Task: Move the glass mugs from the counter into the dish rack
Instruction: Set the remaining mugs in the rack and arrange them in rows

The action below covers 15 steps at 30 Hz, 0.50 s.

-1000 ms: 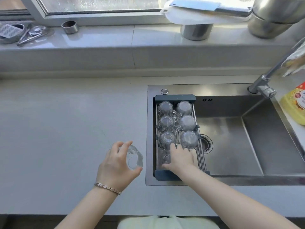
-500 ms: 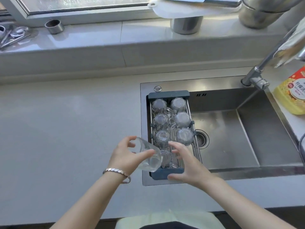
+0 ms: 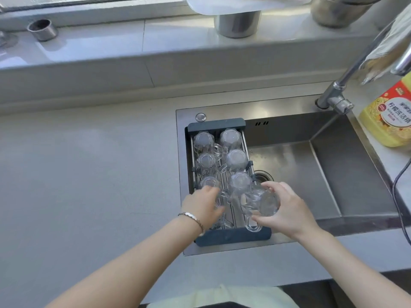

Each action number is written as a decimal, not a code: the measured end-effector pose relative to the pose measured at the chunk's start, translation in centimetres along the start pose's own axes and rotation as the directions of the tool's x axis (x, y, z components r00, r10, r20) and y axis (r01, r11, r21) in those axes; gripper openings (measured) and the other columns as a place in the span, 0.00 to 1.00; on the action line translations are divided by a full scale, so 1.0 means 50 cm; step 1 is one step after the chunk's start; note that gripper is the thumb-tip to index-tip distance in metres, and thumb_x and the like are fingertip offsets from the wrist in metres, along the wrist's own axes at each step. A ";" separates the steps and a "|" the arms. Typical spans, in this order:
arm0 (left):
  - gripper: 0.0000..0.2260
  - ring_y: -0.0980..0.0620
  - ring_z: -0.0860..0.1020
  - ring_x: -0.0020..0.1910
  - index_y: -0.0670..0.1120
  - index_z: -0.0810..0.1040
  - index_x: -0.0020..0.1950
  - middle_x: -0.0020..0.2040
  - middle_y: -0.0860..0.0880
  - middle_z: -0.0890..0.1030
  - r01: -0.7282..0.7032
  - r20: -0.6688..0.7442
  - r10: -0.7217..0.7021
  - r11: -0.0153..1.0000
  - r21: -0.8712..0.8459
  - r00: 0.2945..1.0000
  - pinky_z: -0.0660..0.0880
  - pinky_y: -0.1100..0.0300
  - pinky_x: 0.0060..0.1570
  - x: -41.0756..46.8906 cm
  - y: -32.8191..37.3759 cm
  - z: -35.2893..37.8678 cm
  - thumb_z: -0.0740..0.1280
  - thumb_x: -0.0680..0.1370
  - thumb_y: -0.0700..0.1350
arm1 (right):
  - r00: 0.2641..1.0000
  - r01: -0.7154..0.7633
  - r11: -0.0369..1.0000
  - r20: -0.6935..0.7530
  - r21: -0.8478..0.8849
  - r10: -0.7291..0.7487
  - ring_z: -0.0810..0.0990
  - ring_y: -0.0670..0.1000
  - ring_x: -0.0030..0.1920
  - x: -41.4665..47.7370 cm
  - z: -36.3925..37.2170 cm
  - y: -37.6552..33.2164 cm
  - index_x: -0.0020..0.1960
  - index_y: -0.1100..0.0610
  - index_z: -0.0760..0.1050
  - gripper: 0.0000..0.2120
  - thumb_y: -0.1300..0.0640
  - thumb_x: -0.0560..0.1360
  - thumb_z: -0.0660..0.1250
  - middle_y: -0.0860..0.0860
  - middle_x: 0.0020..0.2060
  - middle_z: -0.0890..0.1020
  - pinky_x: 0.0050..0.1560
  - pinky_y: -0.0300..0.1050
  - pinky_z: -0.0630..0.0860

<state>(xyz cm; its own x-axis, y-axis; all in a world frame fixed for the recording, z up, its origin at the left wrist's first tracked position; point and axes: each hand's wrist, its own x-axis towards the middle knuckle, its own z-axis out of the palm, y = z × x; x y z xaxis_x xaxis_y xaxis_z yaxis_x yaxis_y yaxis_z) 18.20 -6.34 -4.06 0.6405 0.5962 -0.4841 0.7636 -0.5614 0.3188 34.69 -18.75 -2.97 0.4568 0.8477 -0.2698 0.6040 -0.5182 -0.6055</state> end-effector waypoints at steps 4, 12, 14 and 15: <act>0.26 0.43 0.66 0.69 0.48 0.60 0.72 0.73 0.46 0.64 -0.108 0.194 0.056 0.957 0.270 0.979 0.69 0.48 0.63 0.006 -0.027 0.067 0.64 0.77 0.50 | 0.972 -0.173 0.967 0.127 -0.189 0.199 0.79 0.56 0.51 0.015 0.026 -0.016 0.63 0.42 0.66 0.33 0.43 0.61 0.74 0.48 0.51 0.70 0.45 0.43 0.72; 0.26 0.45 0.71 0.65 0.50 0.62 0.71 0.69 0.47 0.68 -0.131 0.178 0.088 0.960 0.246 0.980 0.72 0.51 0.59 0.023 -0.050 0.079 0.67 0.76 0.50 | 0.915 -0.341 0.888 0.107 -0.307 0.388 0.79 0.60 0.55 0.034 0.053 -0.033 0.63 0.47 0.66 0.32 0.36 0.64 0.69 0.54 0.59 0.70 0.51 0.48 0.75; 0.26 0.45 0.71 0.65 0.50 0.63 0.71 0.69 0.48 0.68 -0.135 0.185 0.091 0.961 0.240 0.979 0.73 0.51 0.58 0.024 -0.050 0.080 0.67 0.75 0.50 | 0.919 -0.351 0.881 0.064 -0.316 0.389 0.79 0.60 0.54 0.043 0.058 -0.041 0.64 0.49 0.66 0.33 0.35 0.64 0.68 0.55 0.59 0.69 0.50 0.48 0.75; 0.26 0.45 0.71 0.65 0.50 0.63 0.71 0.69 0.48 0.68 -0.139 0.187 0.095 0.960 0.242 0.978 0.73 0.51 0.58 0.024 -0.050 0.080 0.67 0.75 0.50 | 0.924 -0.344 0.877 0.044 -0.334 0.379 0.79 0.60 0.54 0.048 0.061 -0.047 0.64 0.49 0.66 0.33 0.35 0.65 0.67 0.55 0.59 0.69 0.50 0.48 0.75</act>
<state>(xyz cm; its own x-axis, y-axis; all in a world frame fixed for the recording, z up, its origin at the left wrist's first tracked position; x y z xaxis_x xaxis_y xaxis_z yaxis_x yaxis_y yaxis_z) 16.74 -6.51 -8.68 0.6832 0.4221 -0.5959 0.6243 -0.7609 0.1768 32.38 -15.15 -4.51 0.6227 0.5921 -0.5115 0.5912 -0.7843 -0.1881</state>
